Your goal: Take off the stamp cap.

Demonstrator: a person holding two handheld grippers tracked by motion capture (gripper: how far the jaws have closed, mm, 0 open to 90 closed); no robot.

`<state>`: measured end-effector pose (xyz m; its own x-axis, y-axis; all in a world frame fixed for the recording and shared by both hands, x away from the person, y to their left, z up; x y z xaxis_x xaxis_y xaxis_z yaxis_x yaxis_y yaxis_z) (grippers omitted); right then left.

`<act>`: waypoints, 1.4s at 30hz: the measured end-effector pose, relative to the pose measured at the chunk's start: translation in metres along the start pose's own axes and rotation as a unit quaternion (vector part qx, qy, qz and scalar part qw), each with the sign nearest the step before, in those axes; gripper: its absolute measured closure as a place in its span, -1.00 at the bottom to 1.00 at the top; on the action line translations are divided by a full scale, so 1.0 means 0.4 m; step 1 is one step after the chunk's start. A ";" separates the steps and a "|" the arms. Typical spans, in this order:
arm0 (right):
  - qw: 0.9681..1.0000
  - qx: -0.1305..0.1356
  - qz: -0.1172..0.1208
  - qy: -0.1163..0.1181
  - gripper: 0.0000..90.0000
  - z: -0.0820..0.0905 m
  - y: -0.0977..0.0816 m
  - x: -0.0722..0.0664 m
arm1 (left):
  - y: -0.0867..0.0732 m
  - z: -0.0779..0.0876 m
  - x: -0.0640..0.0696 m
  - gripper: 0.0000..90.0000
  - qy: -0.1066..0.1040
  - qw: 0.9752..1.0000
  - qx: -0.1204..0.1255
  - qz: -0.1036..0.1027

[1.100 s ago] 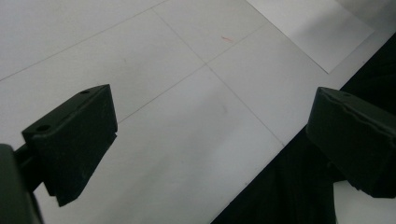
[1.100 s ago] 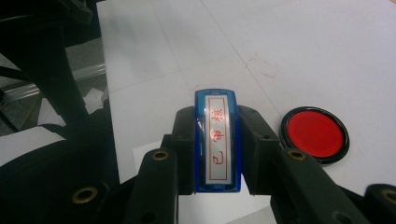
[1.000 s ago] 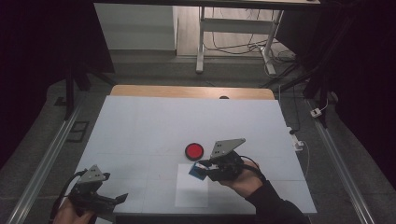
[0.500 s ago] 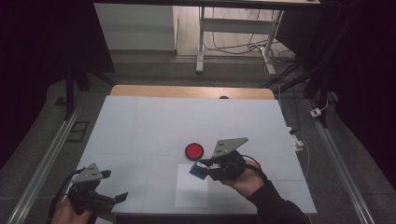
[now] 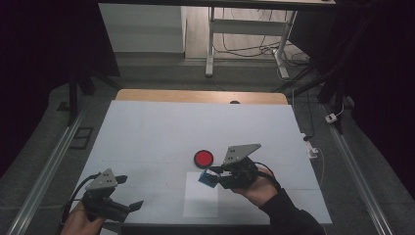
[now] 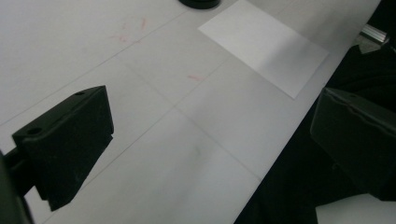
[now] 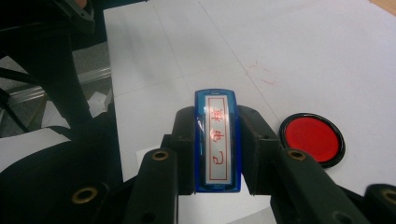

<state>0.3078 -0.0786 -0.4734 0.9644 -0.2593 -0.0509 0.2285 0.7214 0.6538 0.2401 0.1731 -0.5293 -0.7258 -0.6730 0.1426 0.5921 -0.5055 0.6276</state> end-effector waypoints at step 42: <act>0.999 0.019 0.035 0.021 0.54 0.020 0.031 -0.018 | 0.188 -0.145 0.097 -1.00 -0.103 0.986 0.002 -0.128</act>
<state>0.3027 -0.0731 -0.4590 0.9828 -0.1814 -0.0356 0.1561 0.7113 0.6854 0.2770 0.0775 -0.5210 -0.9074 -0.3994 0.1305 0.3787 -0.6430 0.6657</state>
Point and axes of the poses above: each handheld gripper's, and its own axes: z roughly backward along the jaws, y roughly out of its top, x roughly to its right, the point moved 9 cm from there along -z, roughly forward along the jaws, and after that the axes turned 10 degrees about -x, right-handed, at the moved point
